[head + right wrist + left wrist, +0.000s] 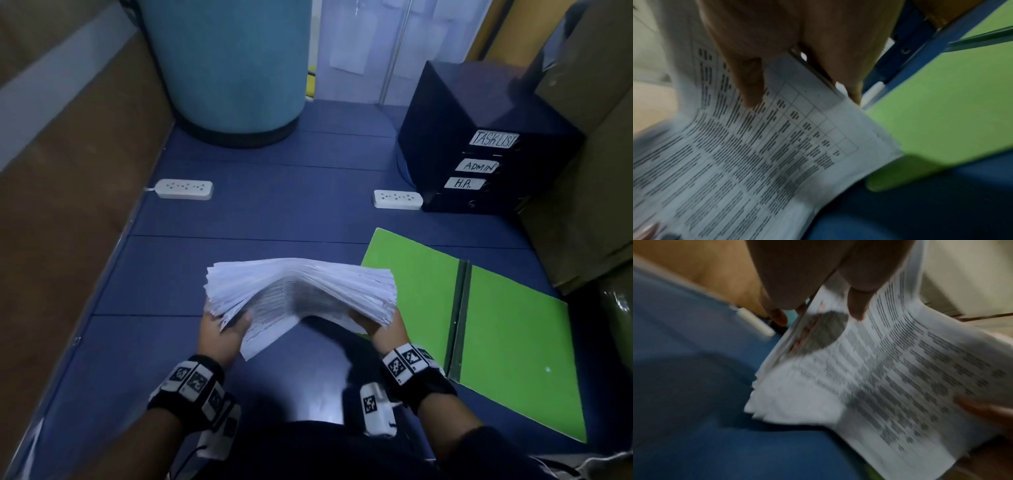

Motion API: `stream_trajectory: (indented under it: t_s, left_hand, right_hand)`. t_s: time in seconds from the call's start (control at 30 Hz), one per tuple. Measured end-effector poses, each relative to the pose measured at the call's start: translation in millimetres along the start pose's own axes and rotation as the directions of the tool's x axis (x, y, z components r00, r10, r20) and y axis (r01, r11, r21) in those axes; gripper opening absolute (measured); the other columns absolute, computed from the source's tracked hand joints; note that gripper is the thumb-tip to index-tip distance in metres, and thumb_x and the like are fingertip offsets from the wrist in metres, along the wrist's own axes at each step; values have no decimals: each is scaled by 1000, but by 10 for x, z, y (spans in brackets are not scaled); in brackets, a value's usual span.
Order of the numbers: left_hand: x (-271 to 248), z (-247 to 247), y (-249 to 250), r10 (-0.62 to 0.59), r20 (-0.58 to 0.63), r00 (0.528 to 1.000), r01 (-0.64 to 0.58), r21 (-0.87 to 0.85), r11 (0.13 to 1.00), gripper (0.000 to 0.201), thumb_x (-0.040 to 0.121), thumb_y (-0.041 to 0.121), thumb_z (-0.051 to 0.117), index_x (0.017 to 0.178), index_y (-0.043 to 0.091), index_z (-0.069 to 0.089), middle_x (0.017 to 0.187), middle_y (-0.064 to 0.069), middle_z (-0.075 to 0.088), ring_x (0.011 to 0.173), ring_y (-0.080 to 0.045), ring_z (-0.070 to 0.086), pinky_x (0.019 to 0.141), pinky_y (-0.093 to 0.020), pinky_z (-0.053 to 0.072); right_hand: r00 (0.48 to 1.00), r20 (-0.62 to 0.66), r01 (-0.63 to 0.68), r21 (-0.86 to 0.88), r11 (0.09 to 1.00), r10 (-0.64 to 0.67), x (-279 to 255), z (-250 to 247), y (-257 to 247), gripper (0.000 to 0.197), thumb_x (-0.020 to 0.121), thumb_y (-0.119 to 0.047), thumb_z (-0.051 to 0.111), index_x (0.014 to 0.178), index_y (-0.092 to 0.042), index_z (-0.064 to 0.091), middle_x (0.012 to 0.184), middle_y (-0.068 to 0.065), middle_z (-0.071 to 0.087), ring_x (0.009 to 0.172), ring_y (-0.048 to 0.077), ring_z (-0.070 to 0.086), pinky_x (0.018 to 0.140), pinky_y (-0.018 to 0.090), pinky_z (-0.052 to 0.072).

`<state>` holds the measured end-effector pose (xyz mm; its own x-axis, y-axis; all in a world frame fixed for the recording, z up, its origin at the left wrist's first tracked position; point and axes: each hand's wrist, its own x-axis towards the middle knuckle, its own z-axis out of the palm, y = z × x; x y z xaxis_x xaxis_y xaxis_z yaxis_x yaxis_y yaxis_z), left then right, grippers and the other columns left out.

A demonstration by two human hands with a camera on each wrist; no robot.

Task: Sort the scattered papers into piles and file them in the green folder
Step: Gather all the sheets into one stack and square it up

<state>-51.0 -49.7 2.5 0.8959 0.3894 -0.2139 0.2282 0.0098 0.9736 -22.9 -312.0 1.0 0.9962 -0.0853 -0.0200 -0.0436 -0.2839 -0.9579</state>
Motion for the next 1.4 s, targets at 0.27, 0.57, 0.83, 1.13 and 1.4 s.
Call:
stream_trajectory:
  t_s: [0.27, 0.57, 0.83, 1.13, 1.4]
  left_hand:
    - [164, -4, 93, 107, -30, 994, -108, -24, 994, 34, 85, -8, 61, 119, -4, 53, 111, -15, 66, 99, -20, 64, 93, -36, 49]
    - [151, -45, -148, 62, -33, 998, -54, 204, 978, 17, 84, -9, 62, 99, -4, 67, 101, -16, 67, 99, -24, 60, 98, -42, 45]
    - [168, -373, 374, 68, -76, 995, -59, 115, 992, 87, 71, -18, 70, 140, 11, 26, 137, -15, 41, 120, -20, 44, 108, -35, 33]
    - [-36, 15, 895, 357, 389, 849, -449, 178, 875, 59, 61, 24, 80, 114, 36, 56, 108, 26, 65, 100, 2, 61, 88, -20, 46]
    - [-65, 110, 967, 265, 174, 948, -243, -138, 960, 31, 72, -14, 70, 97, 4, 64, 78, 6, 70, 72, -3, 65, 63, -15, 50]
  right_hand:
    - [1000, -19, -12, 23, 1000, 12, 89, -66, -195, 40, 76, -12, 75, 114, -6, 63, 114, 5, 67, 106, 15, 63, 98, 26, 47]
    - [998, 57, -14, -275, 961, 31, 87, -18, 220, 29, 83, 1, 66, 112, -2, 67, 110, 5, 69, 102, 7, 62, 95, 18, 45]
    - [897, 366, 395, -407, 824, -249, 187, -329, -962, 7, 84, -15, 56, 77, -14, 55, 70, -2, 61, 70, 18, 58, 67, 40, 48]
    - [811, 581, 530, -682, 504, -67, 239, -363, -2158, 18, 85, -16, 54, 75, -26, 43, 70, -1, 55, 65, 19, 48, 57, 32, 42]
    - [885, -133, 320, -523, 790, -447, 266, -451, -1661, 89, 60, -45, 79, 136, -23, 38, 139, -3, 45, 128, 14, 43, 111, 47, 28]
